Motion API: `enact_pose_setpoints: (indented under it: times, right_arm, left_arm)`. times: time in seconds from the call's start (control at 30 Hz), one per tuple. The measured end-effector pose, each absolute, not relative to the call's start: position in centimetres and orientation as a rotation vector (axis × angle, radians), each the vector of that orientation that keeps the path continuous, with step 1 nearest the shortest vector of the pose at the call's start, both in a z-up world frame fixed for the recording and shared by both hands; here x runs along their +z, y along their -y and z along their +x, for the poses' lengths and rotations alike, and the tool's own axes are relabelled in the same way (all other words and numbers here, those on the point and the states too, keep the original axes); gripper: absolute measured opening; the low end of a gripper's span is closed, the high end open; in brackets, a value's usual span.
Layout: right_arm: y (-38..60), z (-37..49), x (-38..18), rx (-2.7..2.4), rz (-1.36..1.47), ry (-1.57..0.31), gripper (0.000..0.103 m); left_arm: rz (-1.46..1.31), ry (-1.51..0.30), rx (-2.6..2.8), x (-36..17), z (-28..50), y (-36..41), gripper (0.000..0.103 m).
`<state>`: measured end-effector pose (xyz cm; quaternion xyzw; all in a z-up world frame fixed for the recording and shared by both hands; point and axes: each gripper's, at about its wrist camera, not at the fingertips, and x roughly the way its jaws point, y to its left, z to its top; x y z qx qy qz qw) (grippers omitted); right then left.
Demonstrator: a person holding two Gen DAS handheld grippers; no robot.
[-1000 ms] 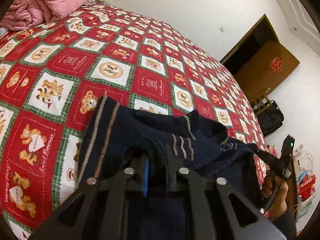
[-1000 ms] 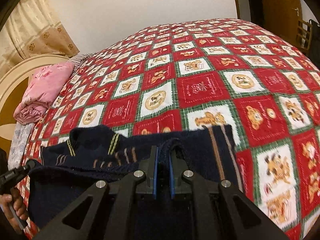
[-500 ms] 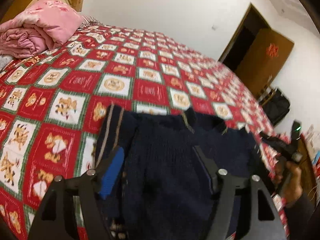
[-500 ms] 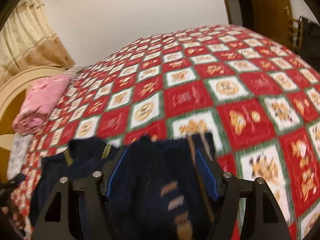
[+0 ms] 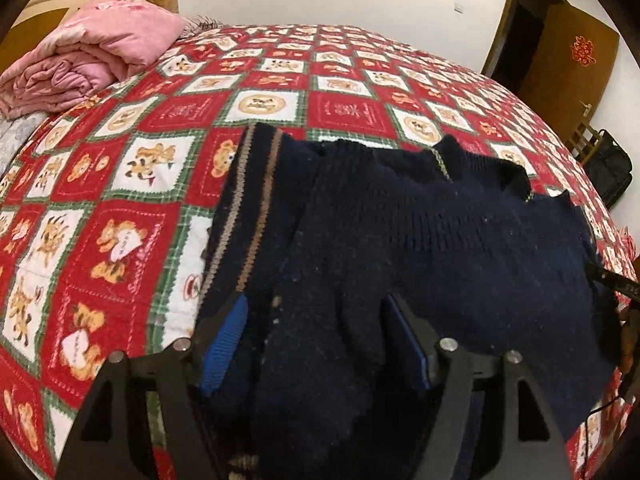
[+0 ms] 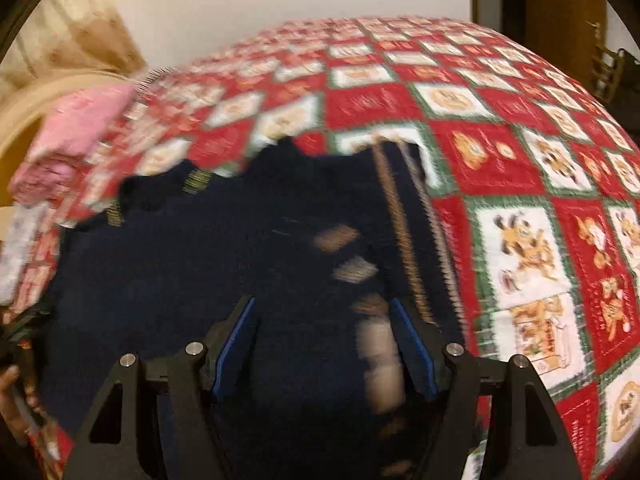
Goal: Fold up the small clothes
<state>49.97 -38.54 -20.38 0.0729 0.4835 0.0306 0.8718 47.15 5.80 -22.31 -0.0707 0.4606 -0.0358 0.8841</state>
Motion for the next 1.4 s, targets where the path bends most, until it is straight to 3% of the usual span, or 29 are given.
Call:
enact_pose_setpoints:
  times: [0.23,0.33,0.4,0.57,0.8,0.83,0.87,0.9,0.97,1.07,1.2,1.3,1.33,1.4]
  right_arm:
    - [39.9,42.7,-17.2,0.156,0.192,-0.943,0.069]
    - [41.4,39.0,-17.3,0.14,0.191,-0.952,0.058]
    - [41.8,37.4,-17.4,0.141,0.17,-0.954,0.055]
    - [41.6,37.8,-20.0,0.035,0.071,-1.075,0.055]
    - [41.3,36.6,-18.0,0.011,0.105,-0.996,0.054]
    - [41.2,36.6,-18.0,0.019,0.12,-1.001,0.049]
    - [41.3,36.6,-18.3,0.013,0.131,-1.024,0.032]
    - [41.6,36.8,-18.8,-0.007,0.13,-1.045,0.027]
    - [42.4,37.2,-20.1,-0.004,0.168,-1.067,0.027]
    - [43.0,37.2,-19.7,0.021,0.227,-1.057,0.027]
    - [43.0,36.7,-19.6,0.039,0.247,-1.038,0.032]
    - [43.2,37.2,-20.3,0.045,0.231,-1.048,0.033]
    - [43.3,37.4,-20.3,0.045,0.24,-1.049,0.033]
    - [43.3,37.6,-20.1,0.035,0.245,-1.06,0.033]
  left_arm:
    - [-0.14,-0.865,-0.126,-20.1,39.5,-7.6,0.076]
    - [-0.127,-0.912,-0.086,-21.6,37.4,-9.0,0.076]
    - [-0.118,-0.952,-0.062,-22.6,36.8,-9.6,0.076]
    - [-0.138,-0.967,-0.047,-23.1,36.7,-9.7,0.077]
    - [-0.175,-0.944,-0.051,-22.1,35.6,-9.8,0.076]
    - [-0.202,-0.969,-0.061,-22.7,35.7,-10.1,0.076]
    - [-0.236,-0.984,-0.072,-23.2,35.7,-10.5,0.076]
    - [-0.262,-0.978,-0.076,-23.5,35.7,-10.9,0.075]
    - [-0.246,-0.971,-0.075,-23.5,35.8,-10.7,0.074]
    - [-0.274,-0.968,-0.094,-23.1,35.7,-10.6,0.064]
    - [-0.29,-0.965,-0.14,-22.9,35.8,-10.4,0.04]
    - [-0.281,-0.97,-0.156,-23.2,36.2,-10.0,0.032]
    - [-0.297,-0.974,-0.177,-23.1,36.2,-10.0,0.02]
    - [-0.277,-0.976,-0.183,-22.8,36.2,-9.6,0.019]
